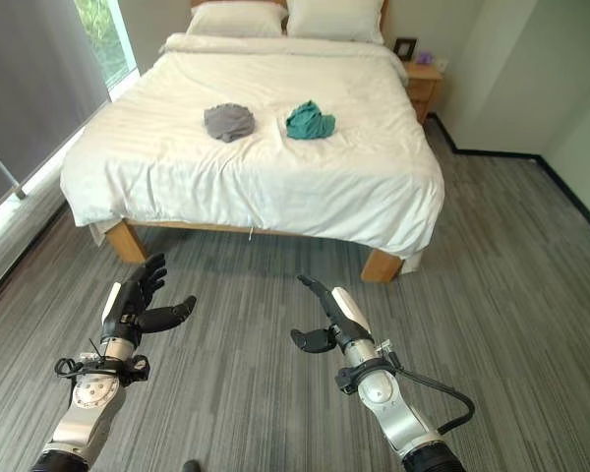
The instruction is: Pick up bed clothes into laundry basket.
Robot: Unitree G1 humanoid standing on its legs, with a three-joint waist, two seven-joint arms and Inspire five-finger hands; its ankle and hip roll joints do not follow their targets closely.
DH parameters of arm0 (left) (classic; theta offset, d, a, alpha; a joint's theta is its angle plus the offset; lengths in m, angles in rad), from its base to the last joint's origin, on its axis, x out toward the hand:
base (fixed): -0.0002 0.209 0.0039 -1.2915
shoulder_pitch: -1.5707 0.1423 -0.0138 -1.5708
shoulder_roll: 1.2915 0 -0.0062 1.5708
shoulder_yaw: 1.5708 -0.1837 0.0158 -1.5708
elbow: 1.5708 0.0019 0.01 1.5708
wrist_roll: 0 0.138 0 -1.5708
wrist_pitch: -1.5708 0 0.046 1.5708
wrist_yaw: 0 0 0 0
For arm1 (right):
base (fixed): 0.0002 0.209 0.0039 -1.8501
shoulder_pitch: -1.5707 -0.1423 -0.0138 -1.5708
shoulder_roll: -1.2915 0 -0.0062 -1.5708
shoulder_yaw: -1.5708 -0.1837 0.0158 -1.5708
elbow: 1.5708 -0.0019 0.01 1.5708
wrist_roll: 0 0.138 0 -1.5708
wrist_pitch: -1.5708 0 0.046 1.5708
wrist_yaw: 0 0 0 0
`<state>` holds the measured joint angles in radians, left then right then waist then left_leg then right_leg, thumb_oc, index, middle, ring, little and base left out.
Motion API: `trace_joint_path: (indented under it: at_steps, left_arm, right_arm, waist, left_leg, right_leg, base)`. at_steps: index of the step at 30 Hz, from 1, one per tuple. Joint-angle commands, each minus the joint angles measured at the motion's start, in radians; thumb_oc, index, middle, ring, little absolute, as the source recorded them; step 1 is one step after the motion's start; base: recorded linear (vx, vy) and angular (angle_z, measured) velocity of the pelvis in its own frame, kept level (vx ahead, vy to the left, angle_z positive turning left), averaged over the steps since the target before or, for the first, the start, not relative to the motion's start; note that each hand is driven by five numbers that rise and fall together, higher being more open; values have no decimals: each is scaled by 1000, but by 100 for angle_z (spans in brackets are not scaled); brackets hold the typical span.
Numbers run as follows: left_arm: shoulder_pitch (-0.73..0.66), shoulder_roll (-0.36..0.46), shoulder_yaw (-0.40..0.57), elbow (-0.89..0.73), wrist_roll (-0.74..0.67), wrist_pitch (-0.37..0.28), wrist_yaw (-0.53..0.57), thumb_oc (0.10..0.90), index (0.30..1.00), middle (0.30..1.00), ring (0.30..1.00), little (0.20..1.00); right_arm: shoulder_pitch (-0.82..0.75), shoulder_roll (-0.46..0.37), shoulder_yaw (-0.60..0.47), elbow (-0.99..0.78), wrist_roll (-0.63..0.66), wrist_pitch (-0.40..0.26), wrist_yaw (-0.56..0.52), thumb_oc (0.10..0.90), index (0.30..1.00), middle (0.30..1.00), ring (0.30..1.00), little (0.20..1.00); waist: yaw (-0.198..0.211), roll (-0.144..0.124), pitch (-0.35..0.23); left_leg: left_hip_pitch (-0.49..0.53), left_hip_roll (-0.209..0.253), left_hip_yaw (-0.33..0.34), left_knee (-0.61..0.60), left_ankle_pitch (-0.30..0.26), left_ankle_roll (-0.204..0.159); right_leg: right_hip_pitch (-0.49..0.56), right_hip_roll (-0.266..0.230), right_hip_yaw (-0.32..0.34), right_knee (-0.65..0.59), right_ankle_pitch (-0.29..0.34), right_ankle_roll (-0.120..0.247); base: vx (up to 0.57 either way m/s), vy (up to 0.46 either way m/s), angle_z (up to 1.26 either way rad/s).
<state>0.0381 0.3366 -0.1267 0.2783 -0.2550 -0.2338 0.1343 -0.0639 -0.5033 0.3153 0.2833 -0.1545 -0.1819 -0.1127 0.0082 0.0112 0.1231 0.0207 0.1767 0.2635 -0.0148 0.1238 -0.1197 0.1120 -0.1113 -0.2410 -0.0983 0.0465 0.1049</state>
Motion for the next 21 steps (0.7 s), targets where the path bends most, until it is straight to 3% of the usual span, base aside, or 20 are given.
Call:
trace_joint_path:
  at_steps: [1, 3, 7, 10, 11, 12, 15, 17, 18, 19, 21]
  left_arm:
    - [-19, 16, 34, -63, -31, -72, -41, 800, 900, 900, 900, 900]
    - [4, 20, 34, -60, -27, -60, -63, 800, 900, 900, 900, 900]
    - [10, 35, 37, -64, -21, -56, -73, 800, 900, 900, 900, 900]
    - [7, 59, 53, -71, -52, -57, -83, 800, 900, 900, 900, 900]
    - [7, 59, 53, -71, -52, -57, -83, 800, 900, 900, 900, 900]
    - [27, 63, 78, -65, -79, -65, -95, 800, 900, 900, 900, 900]
    - [47, 51, 96, -56, -82, -65, -94, 800, 900, 900, 900, 900]
    - [58, 43, 106, -38, -84, -63, -98, 800, 900, 900, 900, 900]
    - [58, 45, 99, -15, -80, -58, -99, 800, 900, 900, 900, 900]
    - [58, 44, 97, -14, -80, -58, -99, 800, 900, 900, 900, 900]
    - [57, 49, 90, -4, -78, -55, -93, 800, 900, 900, 900, 900]
  right_arm:
    - [-4, -46, -82, -146, 0, -69, -1, 800, 900, 900, 900, 900]
    - [18, -54, -90, -157, -9, -70, 10, 800, 900, 900, 900, 900]
    - [15, -55, -95, -162, -6, -70, 12, 800, 900, 900, 900, 900]
    - [-8, -53, -101, -180, 4, -71, 3, 800, 900, 900, 900, 900]
    - [-8, -53, -101, -180, 4, -71, 3, 800, 900, 900, 900, 900]
    - [-26, -68, -105, -194, 2, -66, -2, 800, 900, 900, 900, 900]
    - [-26, -66, -116, -208, -2, -59, -1, 800, 900, 900, 900, 900]
    - [-16, -58, -132, -223, -3, -60, 0, 800, 900, 900, 900, 900]
    - [-17, -55, -145, -229, 11, -66, -7, 800, 900, 900, 900, 900]
    - [-16, -56, -145, -229, 11, -66, -7, 800, 900, 900, 900, 900]
    - [-28, -62, -142, -217, 13, -64, -14, 800, 900, 900, 900, 900]
  waist:
    - [8, -35, -13]
    - [2, -25, -33]
    - [2, -21, -27]
    - [14, -35, 20]
    - [14, -35, 18]
    - [38, -48, 49]
    - [52, -54, 52]
    - [71, -58, 48]
    - [79, -50, 36]
    - [80, -57, 35]
    - [84, -41, 18]
  left_leg:
    - [-15, -46, -11, 127, -1, 6]
    - [40, -42, 18, 63, -11, 10]
    - [59, -39, 23, 44, -5, 8]
    - [-86, 22, -11, 315, 76, -33]
    - [-89, 23, -12, 316, 76, -33]
    - [-206, 47, -70, 546, 144, -27]
    - [-275, 20, -59, 585, 91, 4]
    - [-315, -32, -14, 499, 44, 29]
    - [-330, -60, 54, 314, 29, 40]
    - [-316, -72, 44, 309, 9, 27]
    - [-302, -94, 89, 77, 73, 21]
  right_leg:
    - [1, 34, -55, 11, 8, -37]
    - [9, 39, -59, 11, 0, -33]
    - [17, 45, -53, 11, -10, -38]
    - [23, 67, -40, 11, -24, -80]
    - [22, 68, -41, 11, -24, -80]
    - [35, 84, -27, 11, -39, -107]
    - [46, 84, -10, 11, -53, -107]
    - [63, 83, 13, 11, -69, -97]
    - [81, 87, 24, 11, -87, -75]
    - [92, 79, 31, 11, -99, -70]
    - [118, 91, 42, 11, -125, -49]
  base:
    - [100, -7, 13]
    - [146, -8, 15]
    - [44, -34, -1]
    - [-45, -155, 1]
    - [28, -237, -15]
    - [38, -174, -16]
    - [119, -84, -23]
    - [247, 73, -37]
    - [367, 98, -29]
    - [398, 140, -11]
    - [338, 125, -8]
